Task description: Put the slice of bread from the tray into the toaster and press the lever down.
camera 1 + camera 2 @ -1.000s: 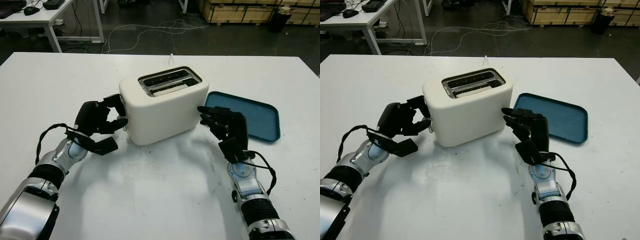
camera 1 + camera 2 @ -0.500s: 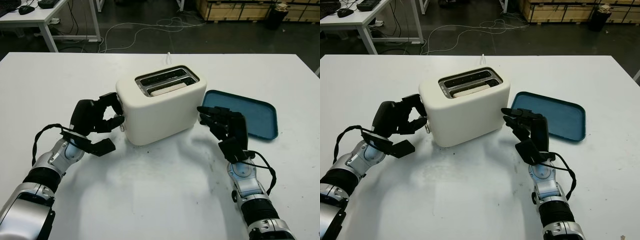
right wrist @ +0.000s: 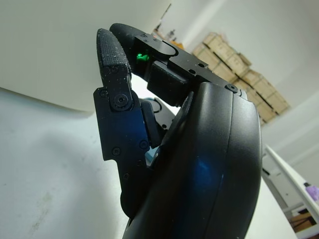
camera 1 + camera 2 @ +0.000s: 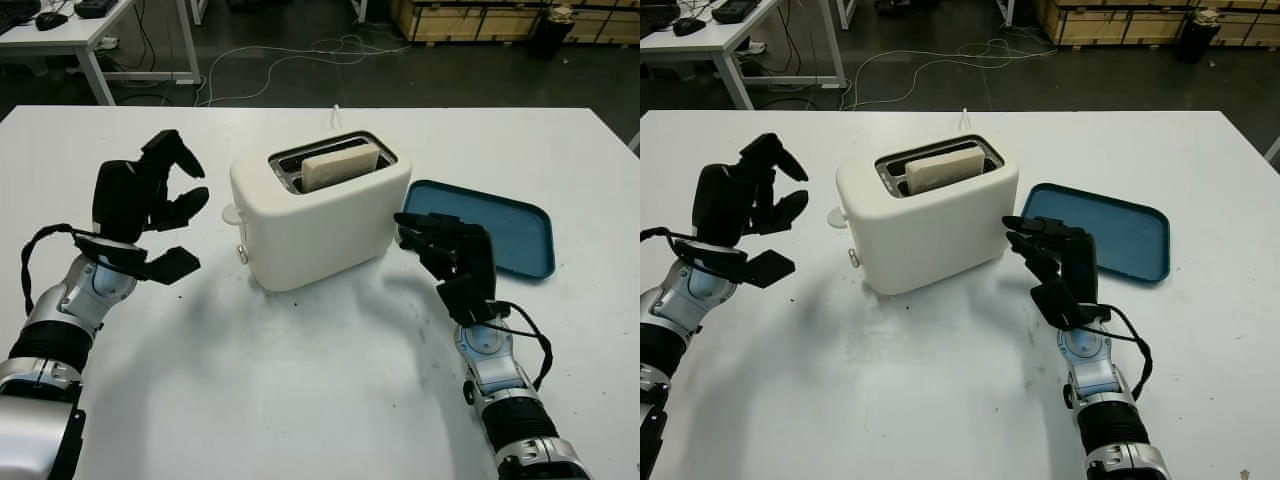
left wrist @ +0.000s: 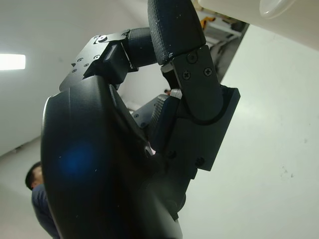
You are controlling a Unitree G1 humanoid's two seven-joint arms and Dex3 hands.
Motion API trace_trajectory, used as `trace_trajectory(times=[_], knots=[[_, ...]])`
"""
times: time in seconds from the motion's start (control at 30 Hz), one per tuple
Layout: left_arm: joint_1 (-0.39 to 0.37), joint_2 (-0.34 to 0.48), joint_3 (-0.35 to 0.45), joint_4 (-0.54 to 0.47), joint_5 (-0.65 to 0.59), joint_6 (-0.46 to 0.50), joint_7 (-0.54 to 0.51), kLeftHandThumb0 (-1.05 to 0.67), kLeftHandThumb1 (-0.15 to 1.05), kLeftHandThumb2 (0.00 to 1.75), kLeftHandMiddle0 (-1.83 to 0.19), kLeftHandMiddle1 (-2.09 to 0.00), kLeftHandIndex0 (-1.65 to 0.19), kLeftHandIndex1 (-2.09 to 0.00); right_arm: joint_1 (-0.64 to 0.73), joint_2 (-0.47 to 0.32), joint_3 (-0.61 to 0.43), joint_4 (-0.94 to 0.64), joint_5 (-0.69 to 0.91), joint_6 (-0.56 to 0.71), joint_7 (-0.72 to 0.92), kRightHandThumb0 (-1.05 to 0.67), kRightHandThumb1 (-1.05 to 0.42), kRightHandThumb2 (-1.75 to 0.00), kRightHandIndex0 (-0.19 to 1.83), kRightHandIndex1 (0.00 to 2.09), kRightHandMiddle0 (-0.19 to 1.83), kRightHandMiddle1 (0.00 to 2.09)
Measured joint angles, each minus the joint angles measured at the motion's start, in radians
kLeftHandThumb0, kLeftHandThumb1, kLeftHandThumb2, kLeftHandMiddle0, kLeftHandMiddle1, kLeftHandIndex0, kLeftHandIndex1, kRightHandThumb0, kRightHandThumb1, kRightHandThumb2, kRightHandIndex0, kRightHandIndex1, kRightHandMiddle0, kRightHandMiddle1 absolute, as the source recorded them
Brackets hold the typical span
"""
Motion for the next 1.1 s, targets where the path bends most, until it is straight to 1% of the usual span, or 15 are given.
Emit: trace_trajectory(times=[0.03,0.13,0.2,0.3,0.37,0.4,0.6,0.63,0.7,0.9,0.93,1.1], knots=[[0.0,0.0,0.0,0.0,0.0,0.0,-0.001,-1.0,0.92,0.8,-1.0,-1.75,-0.29,-1.75,0.0,0.0,0.0,0.0,0.0,0.0,0.0,-0.52,-0.92,-0.03,0.98,0.94,1.2,0.0],[0.0,0.0,-0.001,0.0,0.001,-0.002,-0.007,-0.98,0.92,0.7,-0.92,-1.75,-0.17,-1.71,0.0,0.0,0.0,0.0,0.0,0.0,0.0,-0.51,-0.92,-0.03,0.98,0.94,1.2,0.0],[0.0,0.005,-0.007,0.0,0.019,-0.01,-0.006,-0.96,0.92,0.58,-0.94,-1.75,-0.16,-1.56,0.0,0.0,0.0,0.0,0.0,0.0,0.0,-0.51,-0.92,-0.03,0.97,0.94,1.2,0.0],[0.0,0.021,-0.02,0.0,0.057,-0.029,-0.003,-0.97,0.92,0.51,-1.0,-1.75,-0.18,-1.5,0.0,0.0,0.0,0.0,0.001,0.0,0.0,-0.51,-0.92,-0.03,0.97,0.95,1.2,0.0],[0.0,0.037,-0.033,-0.003,0.092,-0.032,-0.002,-0.97,0.92,0.56,-1.12,-1.75,-0.11,-1.58,0.0,0.0,0.0,0.0,0.001,0.0,0.001,-0.51,-0.92,-0.03,0.97,0.95,1.2,0.0],[0.0,0.045,-0.042,-0.007,0.109,-0.032,-0.002,-0.98,0.92,0.57,-1.15,-1.75,-0.1,-1.6,0.0,0.0,0.0,0.0,0.0,0.0,0.001,-0.51,-0.92,-0.03,0.97,0.95,1.2,0.0],[0.0,0.097,-0.09,-0.048,0.201,-0.033,-0.002,-0.98,0.92,0.6,-1.26,-1.75,-0.05,-1.71,0.0,0.0,0.0,0.0,0.001,0.0,0.001,-0.52,-0.92,-0.03,0.97,0.95,1.2,0.0],[0.0,0.102,-0.095,-0.055,0.213,-0.033,-0.002,-0.98,0.92,0.59,-1.27,-1.75,-0.05,-1.72,0.0,0.0,-0.001,0.0,0.0,0.0,0.001,-0.52,-0.92,-0.03,0.97,0.95,1.2,0.0],[-0.001,0.113,-0.108,-0.065,0.238,-0.034,0.002,-0.99,0.92,0.6,-1.34,-1.75,-0.03,-1.74,0.0,0.0,0.0,0.0,0.0,0.0,0.0,-0.52,-0.92,-0.03,0.97,0.95,1.2,0.0],[-0.002,0.134,-0.139,-0.073,0.279,-0.039,0.002,-1.01,0.92,0.59,-1.48,-1.75,-0.04,-1.75,0.0,0.0,0.0,0.0,0.0,0.0,0.0,-0.51,-0.92,-0.03,0.97,0.94,1.2,0.0],[-0.003,0.139,-0.142,-0.073,0.285,-0.042,0.005,-1.02,0.92,0.6,-1.53,-1.75,-0.05,-1.75,0.0,0.0,0.0,0.0,0.0,0.0,0.0,-0.51,-0.92,-0.03,0.97,0.94,1.2,0.0],[-0.003,0.159,-0.148,-0.083,0.296,-0.048,0.018,-1.02,0.92,0.61,-1.57,-1.75,-0.06,-1.75,0.0,0.0,0.0,0.0,0.0,0.0,0.0,-0.51,-0.92,-0.03,0.97,0.93,1.2,0.0]])
